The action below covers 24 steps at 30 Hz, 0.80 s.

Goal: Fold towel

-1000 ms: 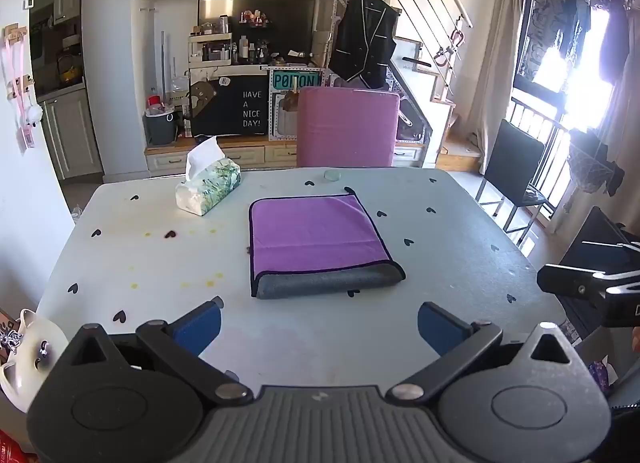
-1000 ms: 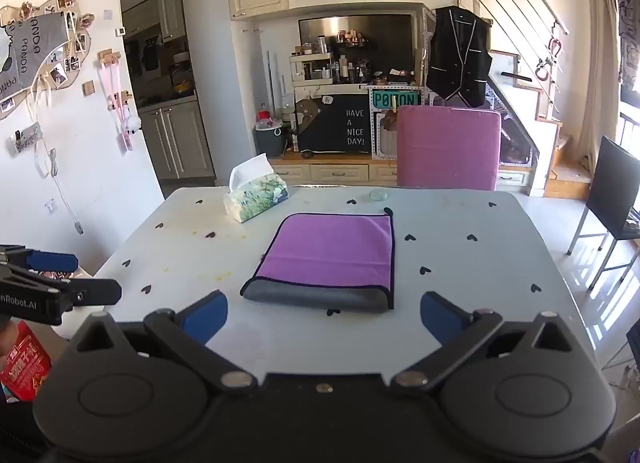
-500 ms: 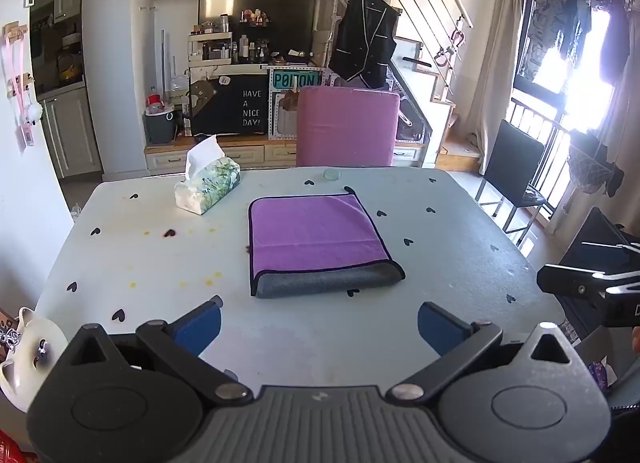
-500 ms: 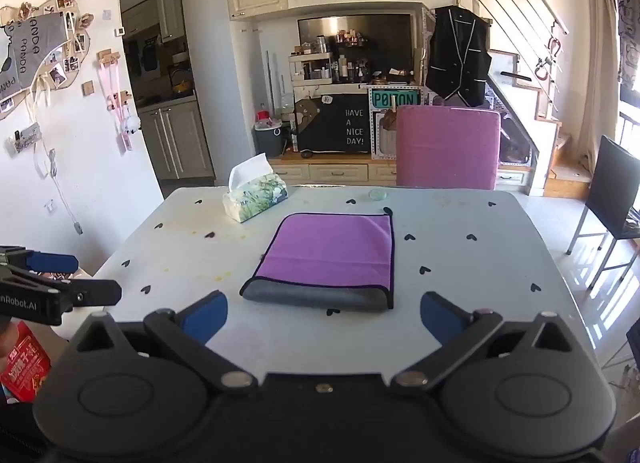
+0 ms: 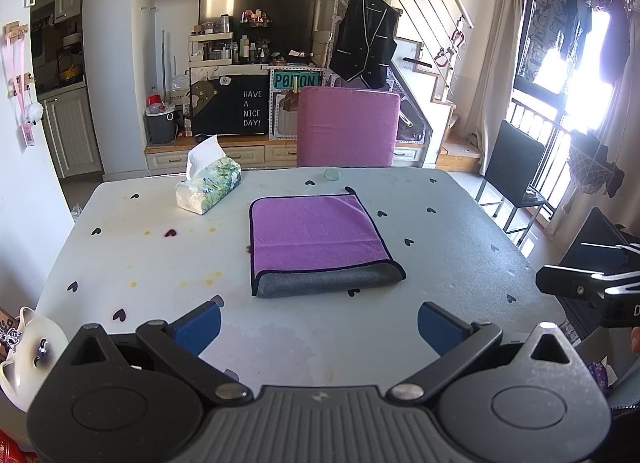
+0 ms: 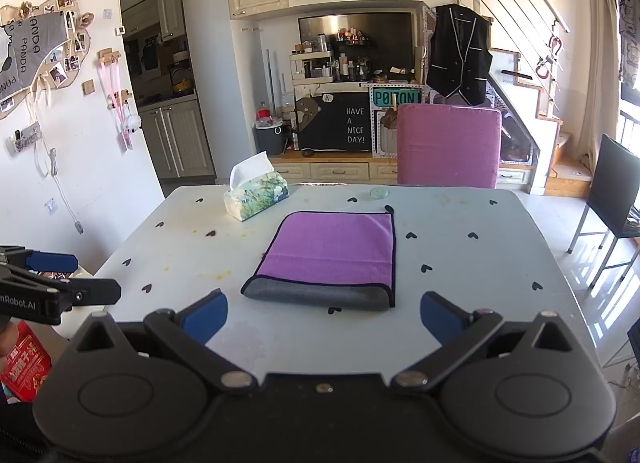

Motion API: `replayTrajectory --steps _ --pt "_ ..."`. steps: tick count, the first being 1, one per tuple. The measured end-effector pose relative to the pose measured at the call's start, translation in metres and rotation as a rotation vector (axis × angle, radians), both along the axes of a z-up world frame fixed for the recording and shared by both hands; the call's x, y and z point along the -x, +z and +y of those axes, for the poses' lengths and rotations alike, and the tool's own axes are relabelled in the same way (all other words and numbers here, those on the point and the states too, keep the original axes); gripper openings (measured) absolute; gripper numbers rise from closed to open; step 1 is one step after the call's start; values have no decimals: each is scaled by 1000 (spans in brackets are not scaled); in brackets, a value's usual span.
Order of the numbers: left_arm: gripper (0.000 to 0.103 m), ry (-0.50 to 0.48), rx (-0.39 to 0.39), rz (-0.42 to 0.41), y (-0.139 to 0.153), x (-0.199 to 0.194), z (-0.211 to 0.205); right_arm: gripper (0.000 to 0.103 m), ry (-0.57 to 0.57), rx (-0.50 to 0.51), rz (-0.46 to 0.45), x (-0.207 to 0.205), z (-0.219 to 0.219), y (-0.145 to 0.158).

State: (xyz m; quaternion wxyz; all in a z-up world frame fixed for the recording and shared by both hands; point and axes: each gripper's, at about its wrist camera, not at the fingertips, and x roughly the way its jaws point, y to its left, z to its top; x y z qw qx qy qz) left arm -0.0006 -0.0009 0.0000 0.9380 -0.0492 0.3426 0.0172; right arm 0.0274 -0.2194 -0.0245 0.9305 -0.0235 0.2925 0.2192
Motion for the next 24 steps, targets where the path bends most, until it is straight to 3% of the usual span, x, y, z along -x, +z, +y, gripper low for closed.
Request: replayTrajectory --steps 24 --pt "103 2 0 -2 -2 1 2 103 0 4 2 -1 4 -1"
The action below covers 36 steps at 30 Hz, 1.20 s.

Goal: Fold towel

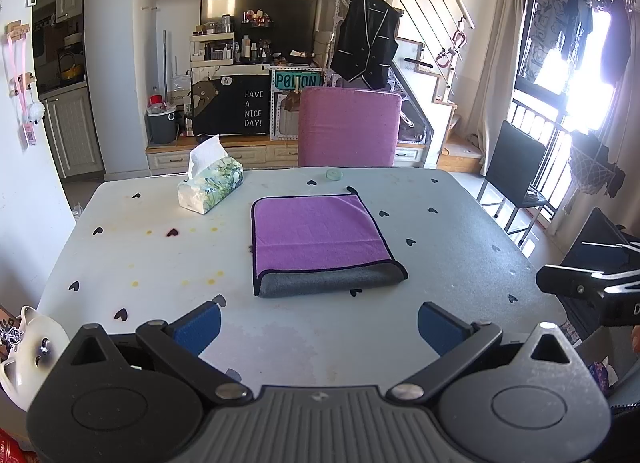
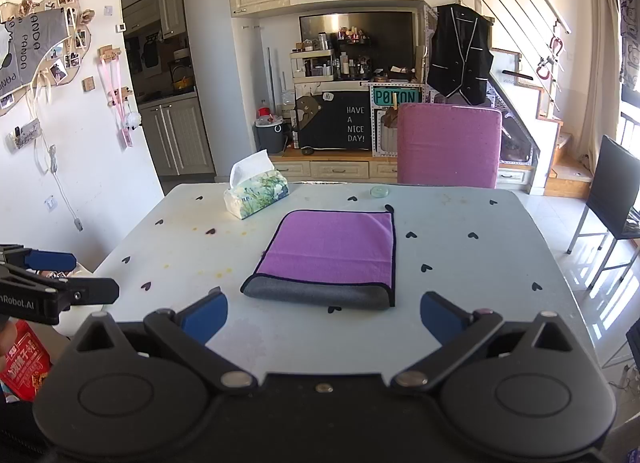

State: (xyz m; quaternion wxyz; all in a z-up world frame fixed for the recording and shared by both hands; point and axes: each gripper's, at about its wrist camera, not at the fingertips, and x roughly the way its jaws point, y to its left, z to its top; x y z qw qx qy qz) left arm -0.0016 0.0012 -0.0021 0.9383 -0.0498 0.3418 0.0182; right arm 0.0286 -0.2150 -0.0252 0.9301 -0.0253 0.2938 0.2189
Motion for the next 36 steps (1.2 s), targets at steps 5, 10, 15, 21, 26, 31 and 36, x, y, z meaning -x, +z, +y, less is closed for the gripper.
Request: replayTrajectory --steps 5,10,15,21,26,31,36 --pt "103 0 1 0 0 0 0 103 0 1 0 0 2 -1" --pt "103 -1 0 0 0 0 0 103 1 2 0 1 5 -5" --pt "103 -3 0 3 4 1 3 103 1 2 1 1 5 -5" --pt "103 -3 0 3 4 2 3 103 0 3 2 1 7 -5" --pt "103 -2 0 3 4 2 3 103 0 5 2 2 10 -10" --pt "103 -2 1 3 4 2 3 103 1 5 3 1 10 -10" --pt "103 -3 1 4 4 1 3 103 4 8 5 -2 13 -21"
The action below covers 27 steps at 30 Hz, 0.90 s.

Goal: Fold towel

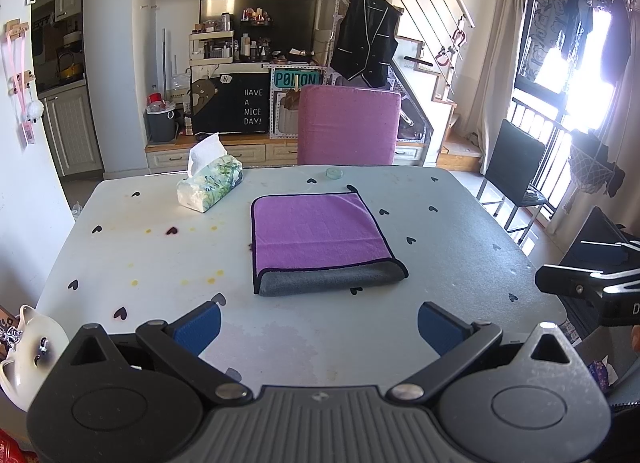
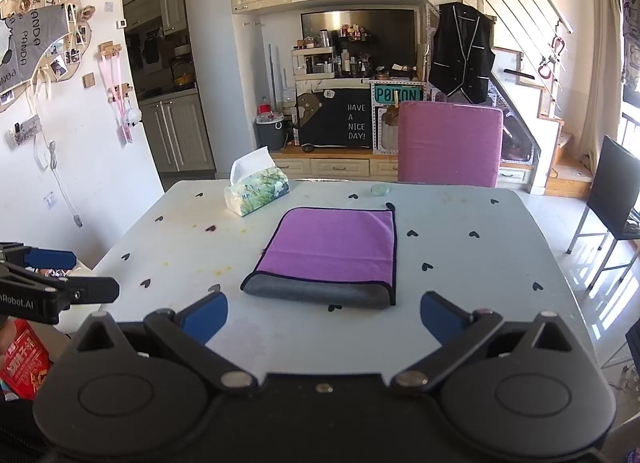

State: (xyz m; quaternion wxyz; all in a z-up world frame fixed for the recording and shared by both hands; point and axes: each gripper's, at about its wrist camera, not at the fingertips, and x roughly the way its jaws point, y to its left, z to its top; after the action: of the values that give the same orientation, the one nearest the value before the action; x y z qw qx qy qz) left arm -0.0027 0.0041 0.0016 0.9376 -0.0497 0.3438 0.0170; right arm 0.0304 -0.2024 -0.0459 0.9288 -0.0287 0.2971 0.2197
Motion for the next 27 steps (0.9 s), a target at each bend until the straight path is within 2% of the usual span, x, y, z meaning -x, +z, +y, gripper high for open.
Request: replayTrajectory --steps 13,27 --pt "103 30 -34 -16 -3 -7 0 103 -1 4 -7 -6 -1 0" --pt "103 45 -30 -2 -14 -44 6 103 -15 -9 17 -42 -5 -2"
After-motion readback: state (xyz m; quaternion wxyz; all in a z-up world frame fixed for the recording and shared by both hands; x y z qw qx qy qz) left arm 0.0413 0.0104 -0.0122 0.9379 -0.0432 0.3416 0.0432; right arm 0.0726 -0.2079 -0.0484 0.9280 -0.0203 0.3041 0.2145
